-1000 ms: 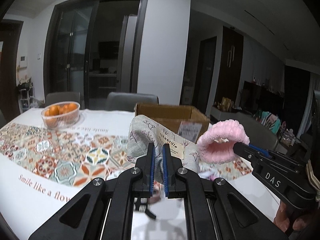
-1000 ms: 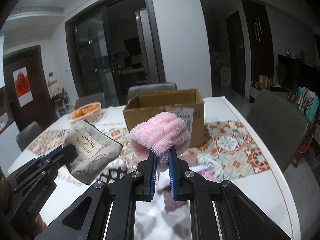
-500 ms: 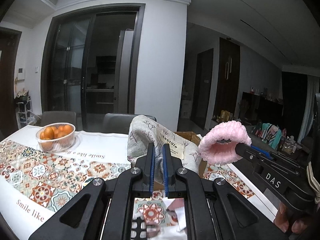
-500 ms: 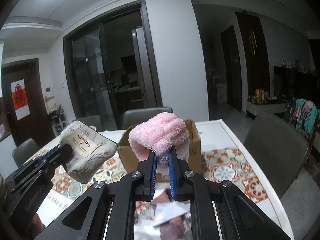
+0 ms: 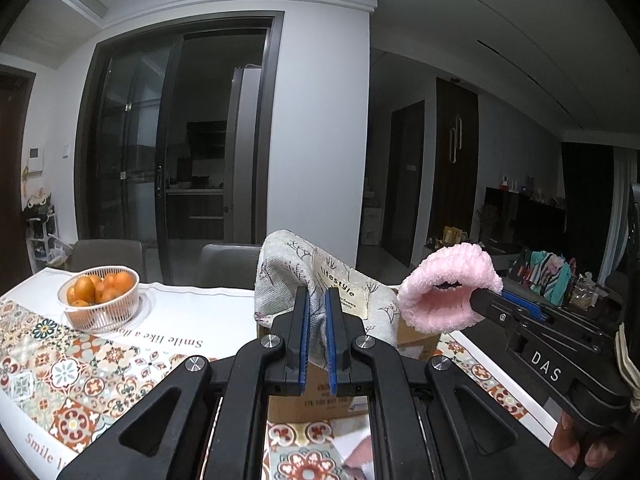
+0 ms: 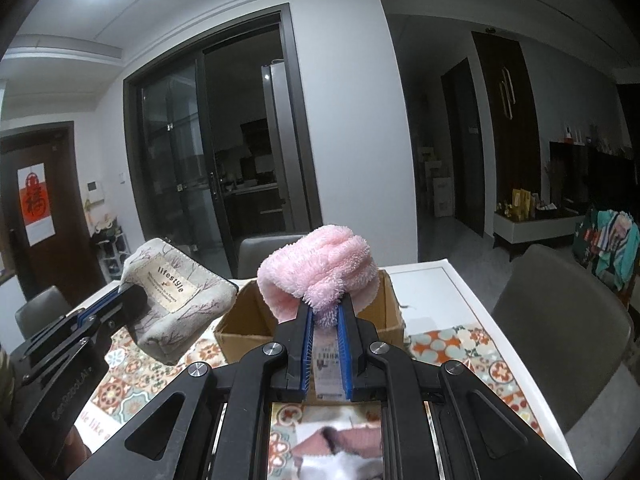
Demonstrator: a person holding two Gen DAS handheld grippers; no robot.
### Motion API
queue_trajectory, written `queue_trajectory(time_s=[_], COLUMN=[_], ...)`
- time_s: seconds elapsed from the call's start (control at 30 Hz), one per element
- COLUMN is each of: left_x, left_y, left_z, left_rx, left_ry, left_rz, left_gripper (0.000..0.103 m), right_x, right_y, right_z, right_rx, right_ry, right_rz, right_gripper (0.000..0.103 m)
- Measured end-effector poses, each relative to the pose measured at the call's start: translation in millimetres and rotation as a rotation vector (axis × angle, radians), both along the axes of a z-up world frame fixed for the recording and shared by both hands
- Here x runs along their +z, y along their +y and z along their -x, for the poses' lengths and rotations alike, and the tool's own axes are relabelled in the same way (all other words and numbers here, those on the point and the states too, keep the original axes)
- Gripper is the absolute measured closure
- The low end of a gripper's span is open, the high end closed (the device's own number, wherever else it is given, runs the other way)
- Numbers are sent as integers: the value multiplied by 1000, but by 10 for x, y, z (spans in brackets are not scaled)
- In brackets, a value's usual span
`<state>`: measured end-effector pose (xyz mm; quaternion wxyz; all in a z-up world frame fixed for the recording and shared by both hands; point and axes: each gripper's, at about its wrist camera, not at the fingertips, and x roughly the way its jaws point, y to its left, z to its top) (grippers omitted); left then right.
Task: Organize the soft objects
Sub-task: 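Carry the grey pouch and pink hat into the cardboard box with both tools, then open both tools to drop the pouch and hat into the box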
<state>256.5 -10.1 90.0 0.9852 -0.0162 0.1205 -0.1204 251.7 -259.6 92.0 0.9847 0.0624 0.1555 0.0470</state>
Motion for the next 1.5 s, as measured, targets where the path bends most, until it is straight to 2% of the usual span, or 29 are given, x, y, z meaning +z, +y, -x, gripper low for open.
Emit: queue_trajectory(time_s=[0.5,0.87,1.3,1.4,1.5], left_x=[-138,-366,-596,-628,-627], left_y=[-64,-234,-403,-414,-413], left_z=[-723,-1196,-1431,-1458,-1453], left_rx=[-14,-40,-63,-65,-55], left_ry=[35,143,243,260,257], left_rz=[-9,-18,-79,-95,-103], left_gripper=[94,94,93,92,80], right_x=[-23,-234,-465,-484,-493], right_y=[-20,-47,-182,-200,-218], right_z=[-625,-1118,-1328,-1356,-1388], right_rx=[-7,-10,1,9,12], right_ry=[14,134,267,288,314], right_rz=[40,55,35,36,31], right_gripper=[90,90,90,90,88])
